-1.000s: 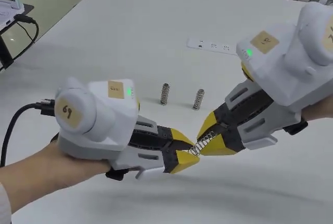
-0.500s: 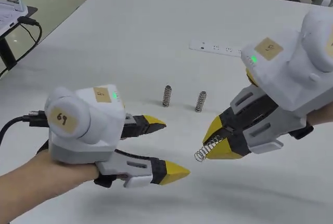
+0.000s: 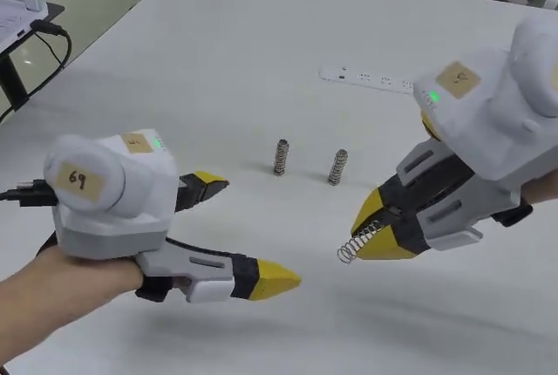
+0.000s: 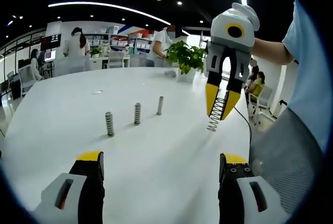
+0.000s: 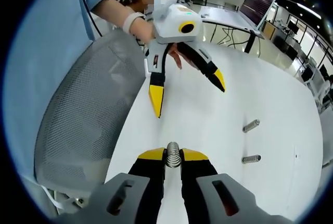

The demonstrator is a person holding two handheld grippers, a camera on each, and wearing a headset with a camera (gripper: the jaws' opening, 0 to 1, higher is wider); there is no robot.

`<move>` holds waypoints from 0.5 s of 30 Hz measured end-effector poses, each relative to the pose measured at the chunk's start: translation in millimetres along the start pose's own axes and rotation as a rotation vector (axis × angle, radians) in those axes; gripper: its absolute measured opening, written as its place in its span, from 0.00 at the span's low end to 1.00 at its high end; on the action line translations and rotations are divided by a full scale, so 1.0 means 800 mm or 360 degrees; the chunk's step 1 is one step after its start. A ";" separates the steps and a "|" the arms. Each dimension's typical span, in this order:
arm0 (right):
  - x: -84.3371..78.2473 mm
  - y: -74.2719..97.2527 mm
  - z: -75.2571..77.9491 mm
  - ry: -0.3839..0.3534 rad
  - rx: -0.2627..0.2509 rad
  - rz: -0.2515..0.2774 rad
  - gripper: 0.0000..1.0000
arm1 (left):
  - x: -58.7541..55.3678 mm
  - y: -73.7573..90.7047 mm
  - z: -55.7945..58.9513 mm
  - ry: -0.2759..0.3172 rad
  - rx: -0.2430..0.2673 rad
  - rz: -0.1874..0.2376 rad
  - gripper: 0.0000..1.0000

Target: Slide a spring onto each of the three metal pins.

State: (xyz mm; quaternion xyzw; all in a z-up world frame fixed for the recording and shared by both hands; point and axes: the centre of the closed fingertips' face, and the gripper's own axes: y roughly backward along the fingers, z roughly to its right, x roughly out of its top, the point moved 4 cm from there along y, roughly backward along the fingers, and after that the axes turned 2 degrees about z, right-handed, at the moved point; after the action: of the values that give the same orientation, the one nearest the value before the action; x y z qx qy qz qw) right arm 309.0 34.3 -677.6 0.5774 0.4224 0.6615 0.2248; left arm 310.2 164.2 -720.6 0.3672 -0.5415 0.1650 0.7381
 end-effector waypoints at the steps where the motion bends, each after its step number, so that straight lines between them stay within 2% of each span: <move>1: -0.002 0.001 0.001 -0.0006 -0.0002 -0.0003 0.08 | 0.000 0.000 -0.002 0.0002 0.0015 0.0006 0.94; 8: -0.021 0.010 0.015 -0.0033 -0.0037 -0.0051 0.08 | -0.005 0.000 -0.007 0.0010 0.0049 0.0013 0.98; 12: -0.036 0.021 0.032 -0.0053 -0.0074 -0.0092 0.08 | -0.006 0.000 -0.008 -0.0014 0.0058 0.0008 0.98; 15: -0.048 0.034 0.052 -0.0068 -0.0130 -0.0123 0.08 | -0.006 0.000 -0.010 -0.0005 0.0070 0.0013 0.98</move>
State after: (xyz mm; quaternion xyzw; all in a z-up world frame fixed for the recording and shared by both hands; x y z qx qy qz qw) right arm 362.9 1.6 -678.5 0.5650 0.4122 0.6565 0.2826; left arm 314.2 170.8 -726.4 0.3814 -0.5403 0.1794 0.7283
